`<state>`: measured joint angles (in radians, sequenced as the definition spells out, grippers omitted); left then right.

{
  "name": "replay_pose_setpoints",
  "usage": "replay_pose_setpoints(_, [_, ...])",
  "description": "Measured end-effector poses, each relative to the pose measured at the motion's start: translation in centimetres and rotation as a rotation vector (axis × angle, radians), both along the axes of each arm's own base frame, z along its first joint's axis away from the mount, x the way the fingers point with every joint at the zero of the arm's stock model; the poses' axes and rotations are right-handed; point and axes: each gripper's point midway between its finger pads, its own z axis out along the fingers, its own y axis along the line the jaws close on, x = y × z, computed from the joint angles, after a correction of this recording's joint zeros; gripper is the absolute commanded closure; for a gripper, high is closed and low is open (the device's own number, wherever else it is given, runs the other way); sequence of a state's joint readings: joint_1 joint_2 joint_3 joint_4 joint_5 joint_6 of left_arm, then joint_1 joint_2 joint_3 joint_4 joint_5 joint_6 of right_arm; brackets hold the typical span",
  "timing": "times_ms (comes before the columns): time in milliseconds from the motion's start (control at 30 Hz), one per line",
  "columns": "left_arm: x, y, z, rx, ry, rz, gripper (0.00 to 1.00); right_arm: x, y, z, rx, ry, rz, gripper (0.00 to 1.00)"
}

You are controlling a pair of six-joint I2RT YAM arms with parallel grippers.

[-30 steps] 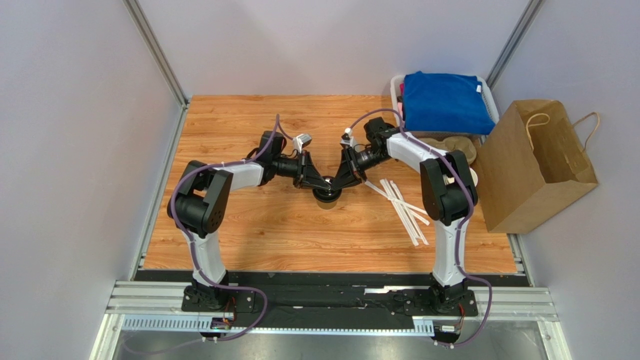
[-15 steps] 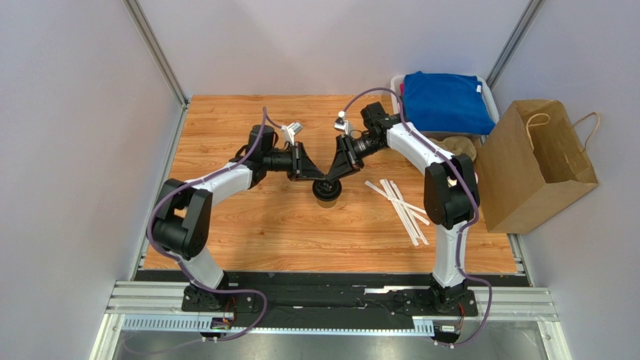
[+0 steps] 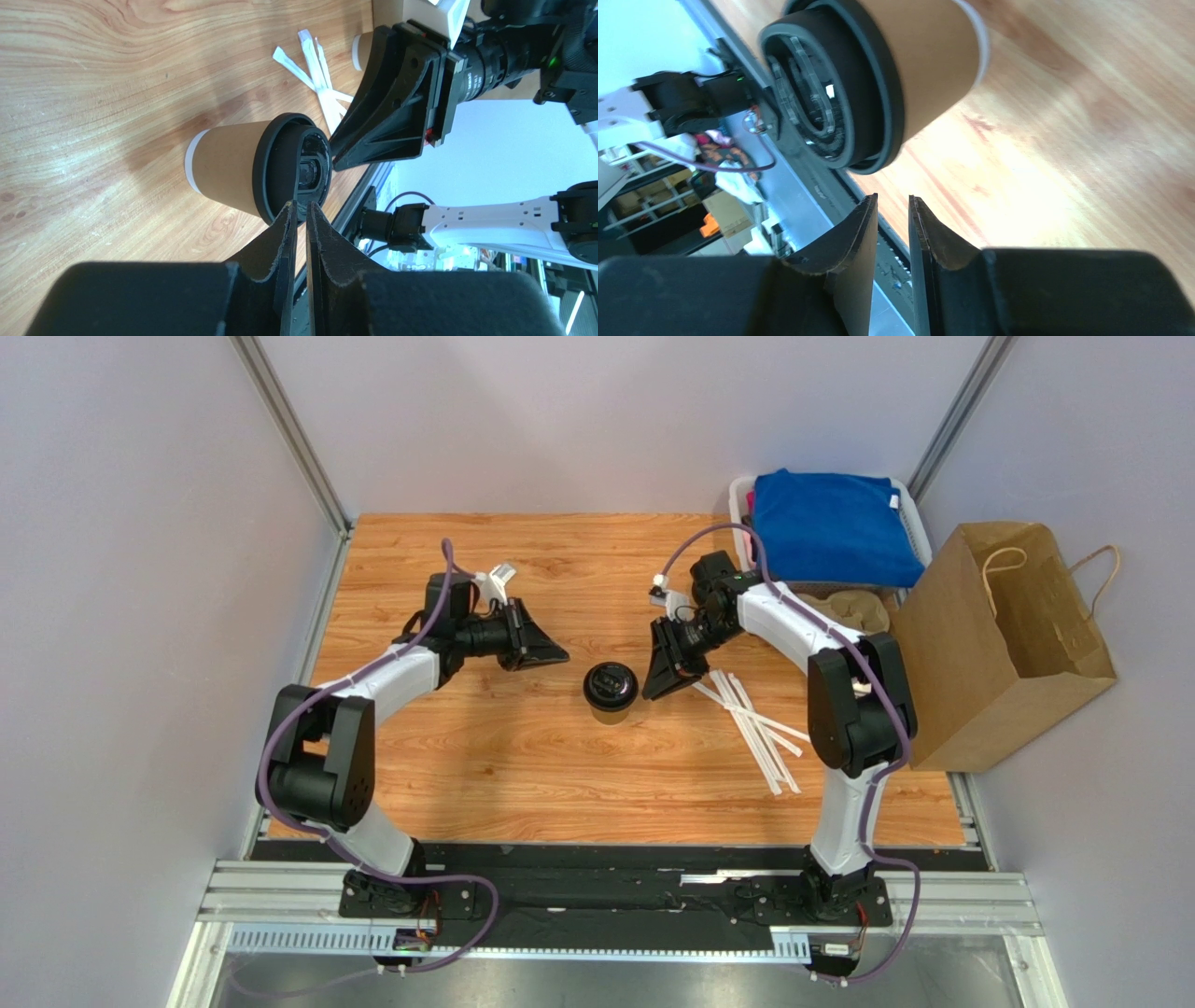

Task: Pack the takeout coffee

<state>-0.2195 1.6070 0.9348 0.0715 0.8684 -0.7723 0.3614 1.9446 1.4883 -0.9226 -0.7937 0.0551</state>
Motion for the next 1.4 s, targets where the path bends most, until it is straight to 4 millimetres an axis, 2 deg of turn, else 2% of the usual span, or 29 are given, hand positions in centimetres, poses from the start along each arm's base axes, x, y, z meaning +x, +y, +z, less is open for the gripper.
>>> replay_pose_setpoints(433, [-0.1, 0.9, -3.0, 0.055, 0.062, 0.014, 0.83, 4.1, 1.1, -2.0, -0.027, -0.027, -0.009, 0.74])
replay_pose_setpoints(733, [-0.4, 1.6, -4.2, 0.067, 0.095, 0.035, 0.83, 6.9, 3.0, -0.7, 0.024, -0.084, 0.005, 0.74])
replay_pose_setpoints(900, [-0.5, 1.7, -4.4, 0.068, 0.101, 0.038, 0.83, 6.4, 4.8, 0.1, 0.071, -0.089, 0.049, 0.74])
replay_pose_setpoints(1167, [0.0, 2.3, -4.5, 0.072, 0.1, 0.059, 0.83, 4.7, 7.1, -0.1, 0.125, -0.053, 0.122, 0.74])
replay_pose_setpoints(1400, [-0.4, 2.7, -5.0, 0.077, 0.115, 0.066, 0.83, 5.0, 8.3, 0.3, 0.156, -0.064, 0.148, 0.7])
